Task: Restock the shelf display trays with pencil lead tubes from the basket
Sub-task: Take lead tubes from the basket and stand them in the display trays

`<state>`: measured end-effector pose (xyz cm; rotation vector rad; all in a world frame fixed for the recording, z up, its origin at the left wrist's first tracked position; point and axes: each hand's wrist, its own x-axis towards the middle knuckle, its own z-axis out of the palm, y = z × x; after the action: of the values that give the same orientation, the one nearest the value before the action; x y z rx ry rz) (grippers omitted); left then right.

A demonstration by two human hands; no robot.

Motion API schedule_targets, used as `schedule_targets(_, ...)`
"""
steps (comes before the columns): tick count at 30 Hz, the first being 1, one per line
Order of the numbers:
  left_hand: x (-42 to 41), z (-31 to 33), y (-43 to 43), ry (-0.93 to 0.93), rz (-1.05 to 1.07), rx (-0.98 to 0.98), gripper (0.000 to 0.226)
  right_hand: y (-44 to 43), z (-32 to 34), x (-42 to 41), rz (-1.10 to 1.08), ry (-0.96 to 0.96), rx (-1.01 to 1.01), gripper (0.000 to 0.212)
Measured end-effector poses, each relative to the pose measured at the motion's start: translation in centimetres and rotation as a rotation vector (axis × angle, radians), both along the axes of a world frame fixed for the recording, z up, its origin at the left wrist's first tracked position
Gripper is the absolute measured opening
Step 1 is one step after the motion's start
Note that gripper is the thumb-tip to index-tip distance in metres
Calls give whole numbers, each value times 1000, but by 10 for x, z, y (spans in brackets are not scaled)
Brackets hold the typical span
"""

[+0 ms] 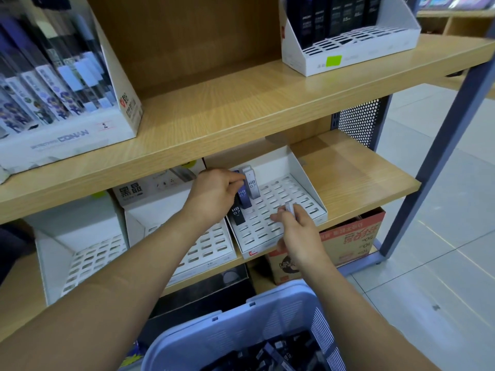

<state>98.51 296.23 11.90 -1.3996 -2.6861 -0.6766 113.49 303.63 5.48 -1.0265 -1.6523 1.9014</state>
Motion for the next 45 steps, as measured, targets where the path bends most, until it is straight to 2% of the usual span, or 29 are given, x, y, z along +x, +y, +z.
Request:
schedule_targets(3, -2, 4, 7, 17, 34, -39, 25, 1, 1, 0, -15, 55, -74, 27)
schedule_targets(7, -5, 2, 12, 44, 105, -41, 13, 4, -2, -1, -41, 31, -114, 33)
schedule_targets(12, -4, -1, 9, 145, 37, -71, 23, 8, -1, 2, 60, 100, -317, 31)
schedule_targets(14, 2, -1, 4, 184, -9, -14, 22, 8, 0, 2, 80, 162, -388, 30)
schedule_targets(16, 18, 1, -5, 69, -43, 84, 23, 8, 4, 3, 94, 234, -461, 28)
schedule_targets(19, 45, 4, -22, -424, -99, 114, 30, 7, 10, 5, 145, 291, -518, 27)
schedule_targets(21, 53, 5, -30, -638, -130, 176, 31, 6, 13, 8, 218, 313, -560, 25)
schedule_targets(26, 55, 13, -38, -729, -81, 363, 13, 2, 18, 8, 433, 292, -605, 31)
schedule_targets(30, 47, 23, -44, -744, 69, 528, 10, 4, 21, 7, 446, 402, -661, 31)
schedule_targets(32, 43, 27, -47, -761, 100, 557, 12, 5, 23, 7, 449, 427, -624, 23)
schedule_targets(36, 45, 30, -49, -858, 41, 468, 17, 3, 21, 8, 423, 403, -579, 19)
schedule_targets(38, 44, 29, -46, -811, 37, 428, 15, 3, 20, 7, 335, 334, -537, 18)
schedule_targets(40, 41, 29, -41, -705, 70, 430, 13, 9, 16, 3, 161, 194, -302, 14)
schedule_targets(42, 35, 29, -32, -565, 112, 440, 10, 18, 10, 3, -12, 47, 94, 13)
schedule_targets(45, 24, 27, -15, -367, 131, 375, 15, 27, 0, 9, -13, -94, 520, 19)
